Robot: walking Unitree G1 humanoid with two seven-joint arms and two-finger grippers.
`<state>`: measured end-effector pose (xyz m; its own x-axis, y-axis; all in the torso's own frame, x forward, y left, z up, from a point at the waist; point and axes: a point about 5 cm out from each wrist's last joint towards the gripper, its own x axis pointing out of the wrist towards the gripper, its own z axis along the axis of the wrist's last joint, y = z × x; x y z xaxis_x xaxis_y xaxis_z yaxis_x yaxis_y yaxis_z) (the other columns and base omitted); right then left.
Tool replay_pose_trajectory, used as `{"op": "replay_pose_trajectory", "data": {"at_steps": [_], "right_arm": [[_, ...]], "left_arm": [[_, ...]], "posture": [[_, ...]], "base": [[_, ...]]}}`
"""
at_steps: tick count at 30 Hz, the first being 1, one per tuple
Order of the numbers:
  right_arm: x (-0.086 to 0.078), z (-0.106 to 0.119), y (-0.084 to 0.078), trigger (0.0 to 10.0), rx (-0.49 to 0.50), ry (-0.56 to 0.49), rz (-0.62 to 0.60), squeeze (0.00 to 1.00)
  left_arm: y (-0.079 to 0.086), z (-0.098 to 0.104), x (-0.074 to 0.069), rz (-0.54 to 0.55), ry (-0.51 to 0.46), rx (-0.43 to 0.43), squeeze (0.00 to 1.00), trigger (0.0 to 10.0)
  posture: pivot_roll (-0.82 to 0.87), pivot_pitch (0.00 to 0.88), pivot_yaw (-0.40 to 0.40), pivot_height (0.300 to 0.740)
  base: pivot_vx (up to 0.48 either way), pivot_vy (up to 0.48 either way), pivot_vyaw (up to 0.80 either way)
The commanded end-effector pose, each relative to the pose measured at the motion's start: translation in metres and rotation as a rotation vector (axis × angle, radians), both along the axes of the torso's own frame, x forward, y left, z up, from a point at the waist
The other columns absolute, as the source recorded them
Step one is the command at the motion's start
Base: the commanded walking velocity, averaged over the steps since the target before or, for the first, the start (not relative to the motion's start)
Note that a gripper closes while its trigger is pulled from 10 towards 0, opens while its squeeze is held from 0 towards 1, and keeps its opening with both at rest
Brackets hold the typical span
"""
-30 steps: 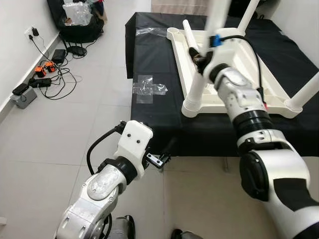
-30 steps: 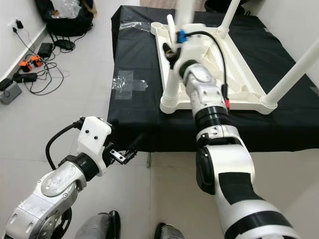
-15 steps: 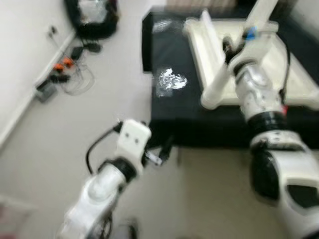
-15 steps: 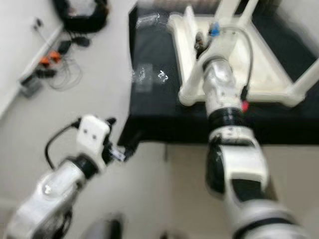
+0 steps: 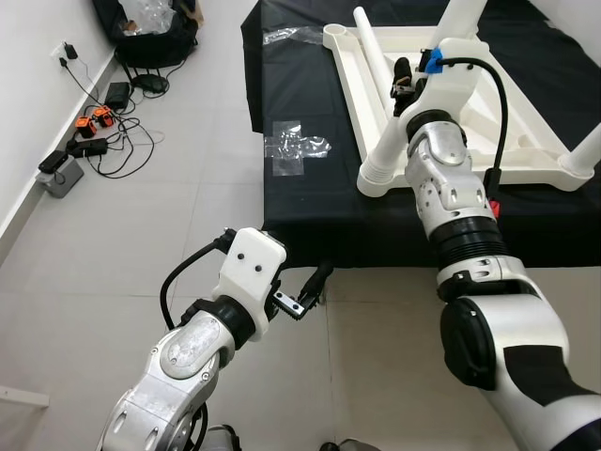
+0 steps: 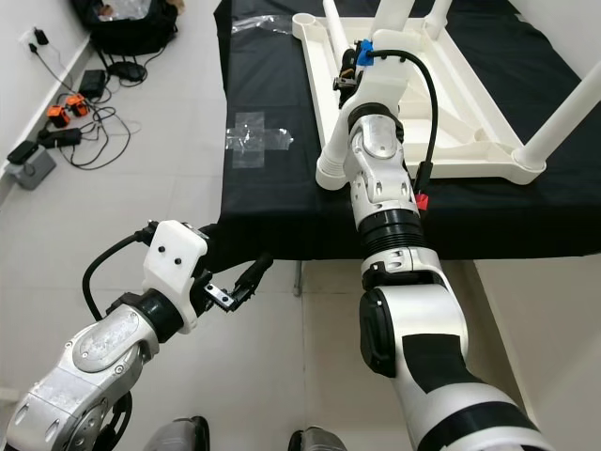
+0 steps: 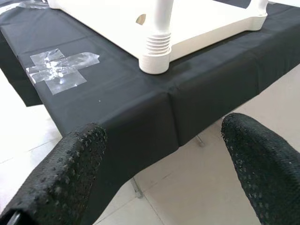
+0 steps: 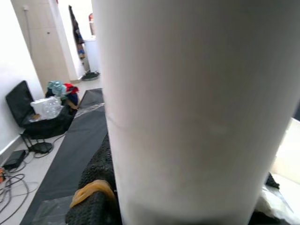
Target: Building children table
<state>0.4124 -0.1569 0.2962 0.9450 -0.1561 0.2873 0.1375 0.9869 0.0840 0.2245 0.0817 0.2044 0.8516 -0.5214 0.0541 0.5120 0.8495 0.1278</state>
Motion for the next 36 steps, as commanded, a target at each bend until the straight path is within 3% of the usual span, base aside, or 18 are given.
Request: {"op": "replay_pose_trajectory", "data": {"at_steps": [1,12,18,25,36], "right_arm": [[0.002,-0.058,-0.007,0.0,-0.014,0.251,-0.052,0.00],[0.003,-0.048,0.001,0.0,-0.135,0.257,-0.121,0.00],[0.004,-0.051,0.011,0.0,-0.009,0.346,-0.214,0.00],[0.001,-0.057,0.013,0.0,0.101,0.373,-0.318,0.00],[-0.009,-0.055,0.000,0.0,0.141,0.334,-0.585,0.00]], "left_arm": [[-0.001,-0.001,-0.002,-0.003,0.011,-0.004,0.00,10.0],[0.000,-0.002,-0.001,0.001,0.008,0.000,0.00,10.0],[-0.001,0.000,0.000,0.000,0.002,-0.001,0.00,10.0],[0.002,-0.001,0.000,0.007,0.002,0.006,0.00,10.0],[0.004,0.000,0.001,0.011,-0.002,0.012,0.00,10.0]], "posture": [[0.06,0.235,-0.061,0.740],[0.06,0.217,-0.063,0.740],[0.06,0.212,-0.068,0.740],[0.07,0.216,-0.070,0.740],[0.07,0.221,-0.071,0.740]], "base": [[0.000,0.000,0.00],[0.000,0.000,0.00],[0.000,0.000,0.00],[0.000,0.000,0.00],[0.000,0.000,0.00]]}}
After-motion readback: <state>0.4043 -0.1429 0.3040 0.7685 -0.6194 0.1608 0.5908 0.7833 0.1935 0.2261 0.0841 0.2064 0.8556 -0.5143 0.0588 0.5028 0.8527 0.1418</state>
